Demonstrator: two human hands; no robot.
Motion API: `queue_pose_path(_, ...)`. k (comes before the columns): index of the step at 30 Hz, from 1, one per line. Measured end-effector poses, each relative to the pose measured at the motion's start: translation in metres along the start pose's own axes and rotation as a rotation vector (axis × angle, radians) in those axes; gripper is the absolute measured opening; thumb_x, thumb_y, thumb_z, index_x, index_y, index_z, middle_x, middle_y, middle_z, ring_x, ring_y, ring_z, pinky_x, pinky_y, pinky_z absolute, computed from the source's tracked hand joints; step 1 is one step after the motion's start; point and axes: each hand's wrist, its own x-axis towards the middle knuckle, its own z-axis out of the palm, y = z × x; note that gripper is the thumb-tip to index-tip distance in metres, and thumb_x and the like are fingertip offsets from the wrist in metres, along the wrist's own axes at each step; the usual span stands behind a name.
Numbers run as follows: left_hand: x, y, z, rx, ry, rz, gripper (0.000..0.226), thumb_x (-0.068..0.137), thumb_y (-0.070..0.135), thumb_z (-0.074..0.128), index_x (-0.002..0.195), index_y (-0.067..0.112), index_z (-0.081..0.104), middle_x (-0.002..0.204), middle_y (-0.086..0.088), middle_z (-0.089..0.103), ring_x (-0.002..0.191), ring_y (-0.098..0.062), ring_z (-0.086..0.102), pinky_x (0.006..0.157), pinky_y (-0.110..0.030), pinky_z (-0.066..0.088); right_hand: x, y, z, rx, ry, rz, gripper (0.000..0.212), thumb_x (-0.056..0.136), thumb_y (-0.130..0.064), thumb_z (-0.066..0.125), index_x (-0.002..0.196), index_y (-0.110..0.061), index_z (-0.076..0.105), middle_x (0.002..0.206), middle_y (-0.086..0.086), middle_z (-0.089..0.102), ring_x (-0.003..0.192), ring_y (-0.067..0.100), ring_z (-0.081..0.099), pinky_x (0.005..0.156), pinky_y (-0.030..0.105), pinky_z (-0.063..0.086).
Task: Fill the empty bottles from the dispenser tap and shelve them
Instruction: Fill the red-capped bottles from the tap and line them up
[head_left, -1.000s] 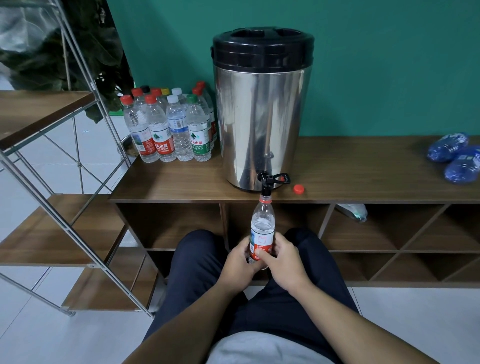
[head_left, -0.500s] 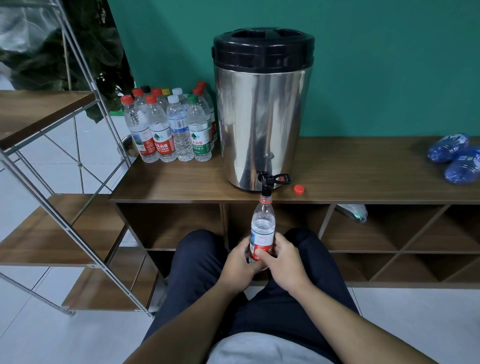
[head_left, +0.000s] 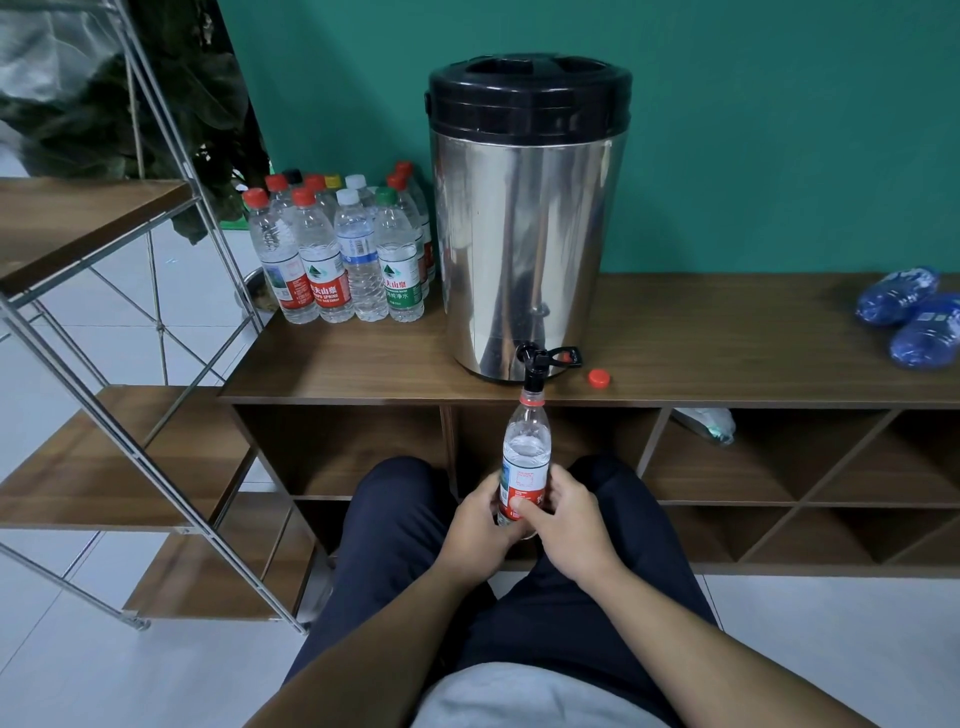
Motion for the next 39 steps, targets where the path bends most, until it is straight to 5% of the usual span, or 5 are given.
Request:
queue_pose_path(15, 0.006, -0.005, 0.002, 0.01, 0.008, -0.023, 0.056, 0.09, 0.012, 0.09, 0.141, 0.025, 0.07, 0.128, 0.005, 0.081, 0.12, -0.014, 0.077, 0.109, -0.046, 0.062, -0.001, -0.004, 0.0, 0.0, 0.021, 0.003, 0.049, 0.091, -0.014, 0.089, 0.134, -0.028, 0.072, 0.116, -0.017, 0.081, 0.11, 0.0, 0.076, 0.093, 0.027, 0.064)
queue_pose_path(20, 0.01, -0.007, 0.003, 0.014, 0.017, -0.05, 0.055, 0.087, 0.013, 0.091, 0.136, 0.025, 0.071, 0.122, 0.004, 0.082, 0.114, -0.014, 0.079, 0.103, -0.046, 0.065, -0.002, -0.007, -0.001, -0.002, 0.043, -0.002, 0.049, 0.088, -0.009, 0.089, 0.12, -0.042, 0.07, 0.111, -0.018, 0.082, 0.106, 0.002, 0.078, 0.088, 0.027, 0.065)
queue_pose_path(28, 0.019, -0.011, 0.012, 0.086, 0.07, -0.093, 0.052, 0.08, 0.012, 0.089, 0.126, 0.027, 0.071, 0.111, 0.009, 0.081, 0.102, -0.009, 0.079, 0.095, -0.043, 0.067, -0.002, -0.006, -0.003, 0.004, 0.049, 0.004, 0.05, 0.088, -0.009, 0.09, 0.127, -0.035, 0.072, 0.115, -0.017, 0.082, 0.11, 0.002, 0.077, 0.09, 0.025, 0.064)
queue_pose_path(35, 0.028, -0.016, 0.015, 0.1, 0.082, -0.083, 0.051, 0.084, 0.013, 0.091, 0.129, 0.024, 0.07, 0.112, 0.008, 0.081, 0.101, -0.005, 0.078, 0.092, -0.033, 0.066, -0.002, -0.009, -0.006, 0.01, 0.033, 0.036, 0.046, 0.098, -0.024, 0.083, 0.141, -0.03, 0.069, 0.122, -0.014, 0.08, 0.114, 0.003, 0.076, 0.088, 0.027, 0.065)
queue_pose_path(39, 0.036, -0.02, 0.015, 0.07, 0.101, -0.096, 0.053, 0.082, 0.013, 0.095, 0.125, 0.027, 0.069, 0.108, 0.007, 0.082, 0.098, -0.007, 0.08, 0.088, -0.035, 0.067, 0.0, -0.015, -0.011, -0.011, 0.045, 0.044, 0.039, 0.103, -0.041, 0.074, 0.14, -0.031, 0.07, 0.124, -0.017, 0.079, 0.117, 0.001, 0.073, 0.1, 0.031, 0.061)
